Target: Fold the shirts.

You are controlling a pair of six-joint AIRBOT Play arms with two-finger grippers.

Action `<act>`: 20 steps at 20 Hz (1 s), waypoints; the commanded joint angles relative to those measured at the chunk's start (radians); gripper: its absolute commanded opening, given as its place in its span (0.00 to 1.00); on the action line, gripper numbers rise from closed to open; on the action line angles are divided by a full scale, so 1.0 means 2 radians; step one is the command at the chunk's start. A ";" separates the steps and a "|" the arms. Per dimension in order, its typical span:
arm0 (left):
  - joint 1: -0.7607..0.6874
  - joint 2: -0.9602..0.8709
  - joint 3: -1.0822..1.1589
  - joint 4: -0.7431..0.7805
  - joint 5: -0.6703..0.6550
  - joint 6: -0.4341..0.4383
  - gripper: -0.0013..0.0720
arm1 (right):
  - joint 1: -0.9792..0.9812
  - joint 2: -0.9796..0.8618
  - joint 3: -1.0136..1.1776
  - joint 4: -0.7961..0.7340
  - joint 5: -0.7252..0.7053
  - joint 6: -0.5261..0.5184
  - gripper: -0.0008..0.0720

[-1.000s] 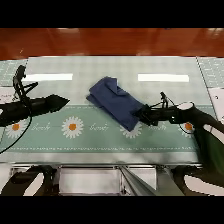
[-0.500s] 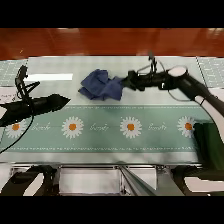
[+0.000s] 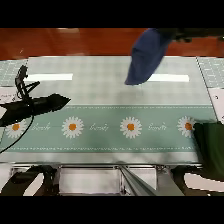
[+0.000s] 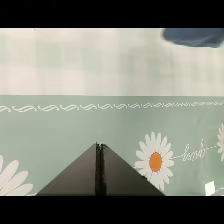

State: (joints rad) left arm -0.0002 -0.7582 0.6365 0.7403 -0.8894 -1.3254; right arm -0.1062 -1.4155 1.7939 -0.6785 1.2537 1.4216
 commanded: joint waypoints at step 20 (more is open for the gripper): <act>0.000 0.000 0.051 -0.004 0.089 0.004 0.05 | -0.601 0.220 -0.151 -0.420 0.299 0.062 0.05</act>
State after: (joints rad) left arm -0.0002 -0.7582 0.7387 0.7315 -0.7780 -1.3197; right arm -1.1790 -1.0813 1.6245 -1.2686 1.8256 1.4654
